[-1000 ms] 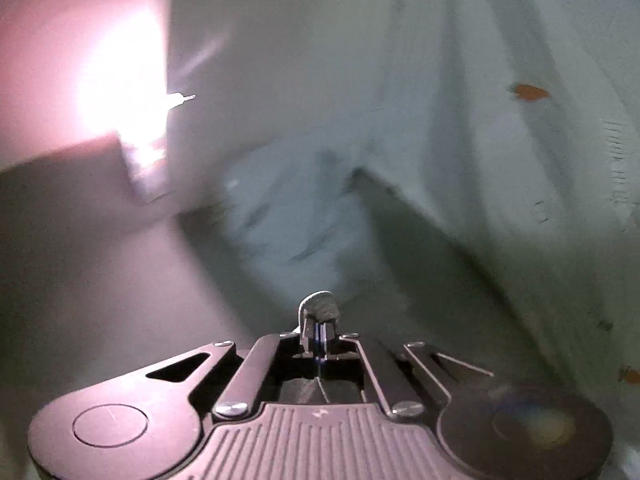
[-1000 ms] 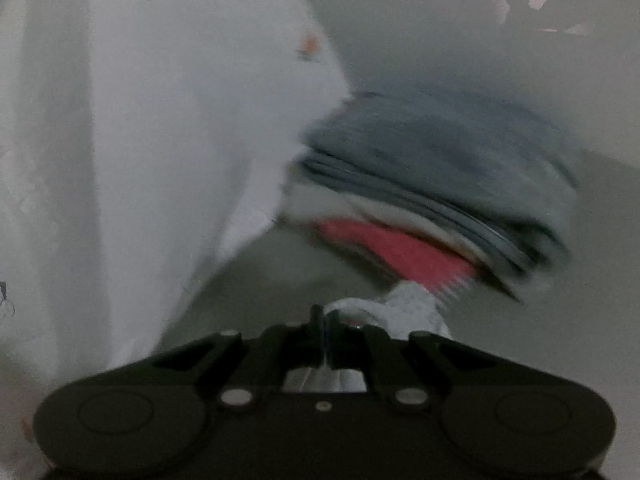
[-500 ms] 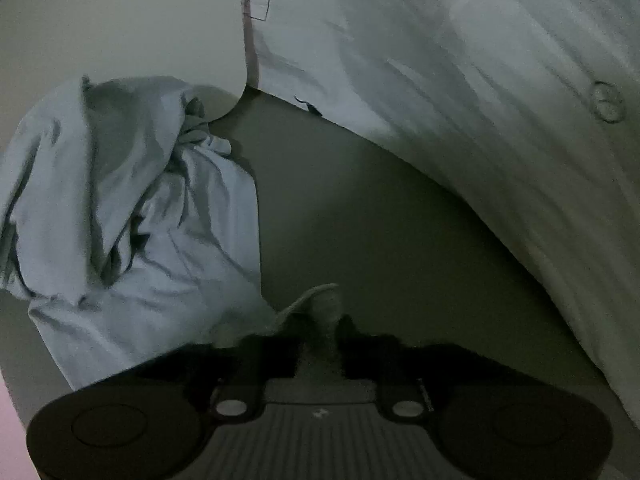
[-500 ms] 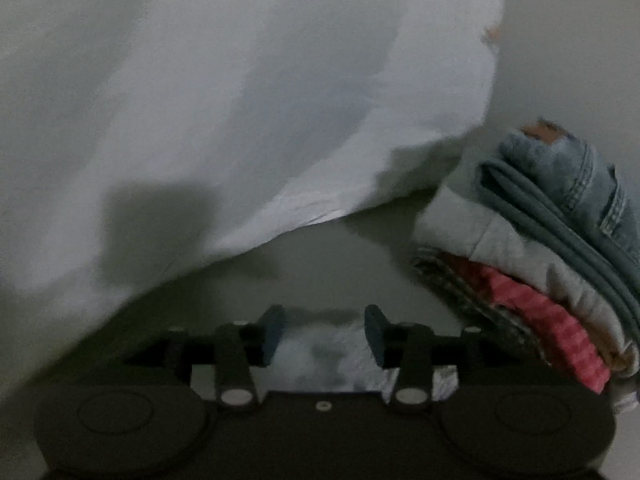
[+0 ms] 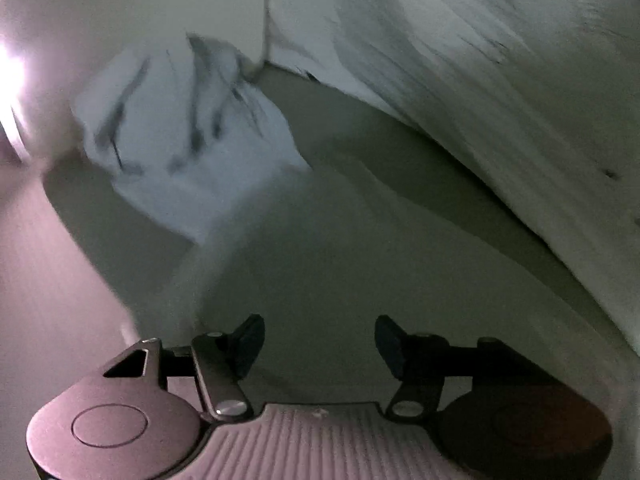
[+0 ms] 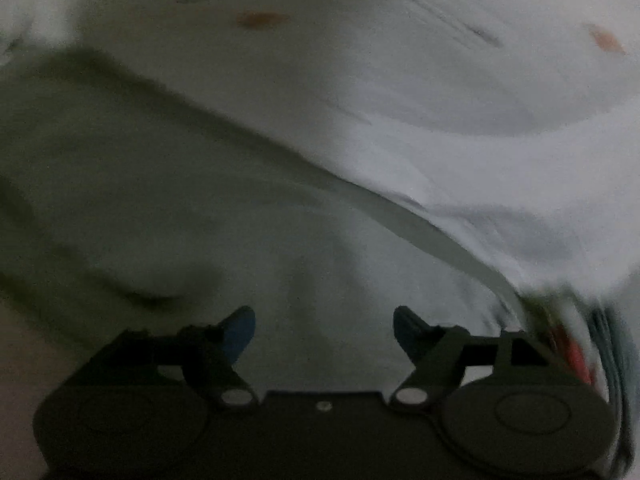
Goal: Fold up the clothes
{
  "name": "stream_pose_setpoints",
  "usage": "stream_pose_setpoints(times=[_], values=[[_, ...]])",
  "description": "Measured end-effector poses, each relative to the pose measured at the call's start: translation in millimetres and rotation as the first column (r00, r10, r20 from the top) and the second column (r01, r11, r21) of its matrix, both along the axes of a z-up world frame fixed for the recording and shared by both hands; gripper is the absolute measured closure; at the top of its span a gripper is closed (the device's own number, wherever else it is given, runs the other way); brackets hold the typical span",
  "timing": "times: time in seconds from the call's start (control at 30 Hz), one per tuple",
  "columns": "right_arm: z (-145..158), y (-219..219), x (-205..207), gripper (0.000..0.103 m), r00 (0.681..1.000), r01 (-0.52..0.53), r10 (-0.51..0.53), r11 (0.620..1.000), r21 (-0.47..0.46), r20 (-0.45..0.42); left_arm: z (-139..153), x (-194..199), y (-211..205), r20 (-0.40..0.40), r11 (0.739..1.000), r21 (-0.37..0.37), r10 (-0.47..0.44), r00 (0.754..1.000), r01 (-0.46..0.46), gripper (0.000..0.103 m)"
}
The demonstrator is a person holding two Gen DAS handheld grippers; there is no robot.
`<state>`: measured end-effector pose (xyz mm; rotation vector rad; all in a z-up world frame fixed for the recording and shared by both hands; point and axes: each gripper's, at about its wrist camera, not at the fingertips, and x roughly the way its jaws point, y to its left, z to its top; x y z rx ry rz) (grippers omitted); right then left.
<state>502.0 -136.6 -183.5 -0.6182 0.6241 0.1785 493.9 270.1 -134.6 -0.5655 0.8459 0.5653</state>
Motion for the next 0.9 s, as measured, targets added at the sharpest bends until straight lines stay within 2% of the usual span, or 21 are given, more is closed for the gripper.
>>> stream_pose_setpoints(times=[0.07, 0.13, 0.23, 0.33, 0.4, 0.47, 0.57, 0.63, 0.7, 0.77, 0.9], values=[[-9.0, 28.2, -9.9, 0.023, 0.997, -0.068, 0.069, 0.996, -0.051, 0.023, -4.3, -9.3, -21.7, -0.006, 0.997, 0.002, -0.071, 0.997, 0.071, 0.033], [-16.7, 47.2, -10.9, 0.022, 0.995, -0.087, 0.090, 0.993, -0.077, 0.031, -8.6, -13.0, -44.7, -0.044, 0.982, 0.056, -0.179, 0.983, 0.181, 0.029], [-23.4, 64.9, -8.8, 0.022, 0.995, -0.101, 0.103, 0.992, -0.073, 0.014, -13.8, -13.7, -72.9, -0.123, 0.928, 0.136, -0.331, 0.936, 0.346, 0.029], [-25.8, 74.0, -11.2, 0.022, 0.996, -0.082, 0.084, 0.994, -0.076, 0.029, -15.3, -13.4, -84.6, -0.154, 0.891, 0.202, -0.382, 0.911, 0.407, 0.024], [-28.9, 74.8, -7.6, 0.022, 0.999, -0.034, 0.037, 0.996, -0.087, 0.037, -16.1, -11.6, -79.0, -0.155, 0.892, 0.222, -0.367, 0.917, 0.395, 0.024], [-31.4, 75.8, -3.5, 0.022, 0.999, 0.015, -0.011, 0.995, -0.095, 0.041, -16.5, -12.4, -65.9, -0.125, 0.914, 0.190, -0.339, 0.933, 0.358, 0.024], [-28.8, 70.9, 1.6, 0.022, 0.997, 0.078, -0.076, 0.993, -0.084, 0.026, -22.2, -19.3, -29.9, -0.055, 0.969, 0.089, -0.225, 0.973, 0.230, 0.024], [-28.6, 63.4, 4.4, 0.022, 0.994, 0.107, -0.106, 0.991, -0.080, 0.018, -28.0, -25.2, -4.6, -0.019, 0.993, 0.018, -0.119, 0.993, 0.120, 0.024], [-28.5, 56.9, 6.1, 0.022, 0.991, 0.131, -0.130, 0.988, -0.083, 0.013, -35.1, -30.2, 19.6, 0.010, 0.999, -0.040, -0.025, 1.000, 0.025, 0.024], [-29.7, 54.3, 6.8, 0.022, 0.989, 0.150, -0.150, 0.983, -0.101, 0.016, -37.9, -31.4, 35.6, 0.059, 0.996, -0.083, 0.023, 0.998, -0.018, 0.020], [-33.4, 53.0, 6.7, 0.022, 0.982, 0.191, -0.188, 0.972, -0.136, 0.031, -36.2, -16.2, 43.2, 0.065, 0.997, -0.071, 0.042, 0.997, -0.038, 0.019]])
